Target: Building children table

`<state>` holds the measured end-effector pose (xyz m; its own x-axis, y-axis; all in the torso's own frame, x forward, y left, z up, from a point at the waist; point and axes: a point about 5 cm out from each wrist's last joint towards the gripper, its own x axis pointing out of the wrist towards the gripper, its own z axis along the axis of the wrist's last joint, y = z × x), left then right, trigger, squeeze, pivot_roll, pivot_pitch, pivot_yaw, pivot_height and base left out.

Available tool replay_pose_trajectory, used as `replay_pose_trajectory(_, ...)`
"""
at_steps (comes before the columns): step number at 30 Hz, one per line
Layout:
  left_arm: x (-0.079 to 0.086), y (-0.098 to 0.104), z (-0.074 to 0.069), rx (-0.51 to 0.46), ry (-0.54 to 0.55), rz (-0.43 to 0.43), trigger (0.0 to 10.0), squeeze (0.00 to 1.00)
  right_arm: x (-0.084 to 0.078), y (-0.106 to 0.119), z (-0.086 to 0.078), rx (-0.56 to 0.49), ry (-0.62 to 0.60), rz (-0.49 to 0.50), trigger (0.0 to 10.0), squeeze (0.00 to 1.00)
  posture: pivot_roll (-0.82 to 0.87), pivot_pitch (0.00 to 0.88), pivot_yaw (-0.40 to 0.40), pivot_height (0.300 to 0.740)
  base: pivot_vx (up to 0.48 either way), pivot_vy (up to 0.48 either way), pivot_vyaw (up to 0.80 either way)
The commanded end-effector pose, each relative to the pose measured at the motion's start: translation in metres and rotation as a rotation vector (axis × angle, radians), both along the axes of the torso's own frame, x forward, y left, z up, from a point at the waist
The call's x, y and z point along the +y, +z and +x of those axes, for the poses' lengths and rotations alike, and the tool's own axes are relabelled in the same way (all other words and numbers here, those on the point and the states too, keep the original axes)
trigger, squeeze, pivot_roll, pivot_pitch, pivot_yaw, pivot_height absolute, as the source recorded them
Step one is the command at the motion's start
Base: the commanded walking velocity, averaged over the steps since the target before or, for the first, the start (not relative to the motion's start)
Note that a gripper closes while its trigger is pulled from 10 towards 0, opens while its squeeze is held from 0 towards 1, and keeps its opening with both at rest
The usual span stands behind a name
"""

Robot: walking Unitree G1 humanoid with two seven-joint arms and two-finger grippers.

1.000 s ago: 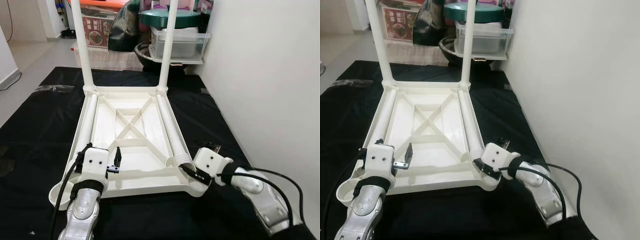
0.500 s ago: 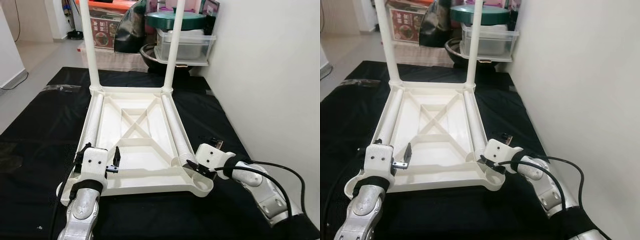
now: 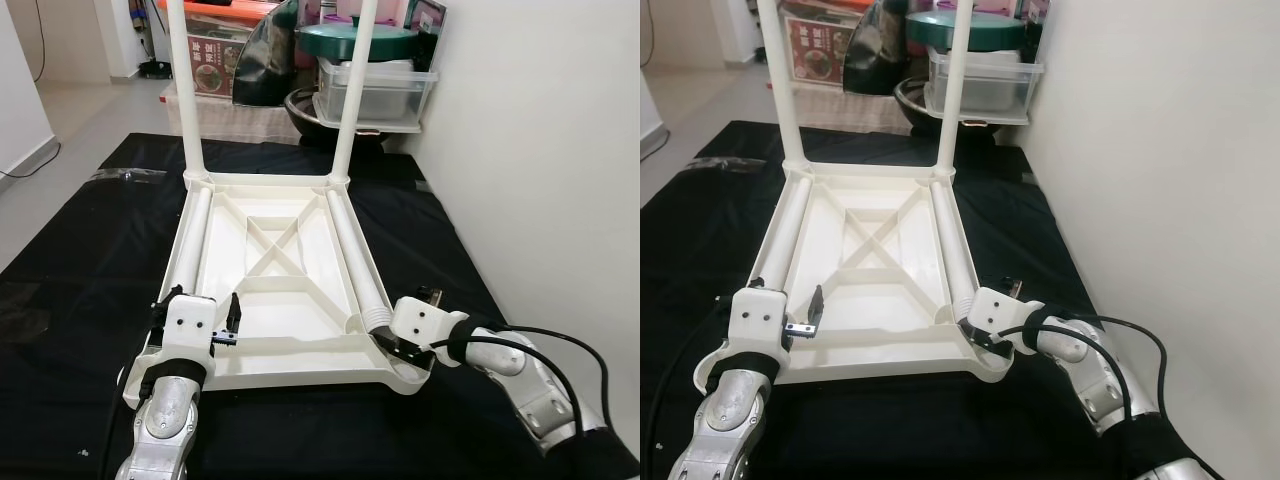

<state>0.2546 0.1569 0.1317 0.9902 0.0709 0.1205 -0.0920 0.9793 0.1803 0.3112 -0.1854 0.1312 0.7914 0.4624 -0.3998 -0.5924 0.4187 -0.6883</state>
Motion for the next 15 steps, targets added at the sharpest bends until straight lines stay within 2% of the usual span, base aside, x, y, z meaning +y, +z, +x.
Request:
replay_pose_trajectory(1, -0.001, -0.002, 0.001, 0.01, 0.004, 0.006, 10.0, 0.0, -0.005, -0.005, 0.001, 0.02, -0.032, -0.027, 10.0, 0.0, 0.04, 0.0, -0.129, 0.74, 0.0, 0.0, 0.0)
replay_pose_trajectory(7, 0.0, -0.002, 0.001, 0.01, 0.006, 0.006, 10.0, 0.0, -0.018, -0.003, 0.012, -0.004, -0.146, -0.06, 10.0, 0.0, 0.05, 0.0, -0.132, 0.74, 0.0, 0.0, 0.0)
replay_pose_trajectory(9, 0.0, -0.002, 0.001, 0.01, 0.006, 0.006, 10.0, 0.0, -0.018, -0.003, 0.012, -0.004, -0.146, -0.06, 10.0, 0.0, 0.05, 0.0, -0.132, 0.74, 0.0, 0.0, 0.0)
replay_pose_trajectory(11, 0.0, -0.002, 0.001, 0.011, 0.006, 0.006, 10.0, 0.0, -0.02, 0.0, 0.015, -0.037, -0.179, -0.049, 10.0, 0.0, 0.04, 0.0, -0.131, 0.74, 0.0, 0.0, 0.0)
replay_pose_trajectory(12, 0.0, -0.003, 0.001, 0.011, 0.006, 0.007, 10.0, 0.0, -0.02, 0.004, 0.019, -0.081, -0.221, -0.011, 10.0, 0.0, 0.04, 0.0, -0.131, 0.74, 0.0, 0.0, 0.0)
replay_pose_trajectory(13, 0.0, -0.003, 0.001, 0.012, 0.005, 0.008, 10.0, 0.0, -0.014, 0.009, 0.02, -0.129, -0.249, 0.066, 5.5, 0.0, 0.04, 0.0, -0.131, 0.74, 0.0, 0.0, 0.0)
replay_pose_trajectory(14, 0.0, -0.003, 0.001, 0.012, 0.005, 0.008, 10.0, 0.0, -0.014, 0.009, 0.02, -0.129, -0.249, 0.066, 5.5, 0.0, 0.04, 0.0, -0.131, 0.74, 0.0, 0.0, 0.0)
replay_pose_trajectory(15, 0.0, -0.003, 0.001, 0.014, 0.005, 0.008, 10.0, 0.0, -0.006, 0.011, 0.02, -0.161, -0.263, 0.156, 0.0, 0.0, 0.05, 0.0, -0.13, 0.74, 0.0, 0.0, 0.0)
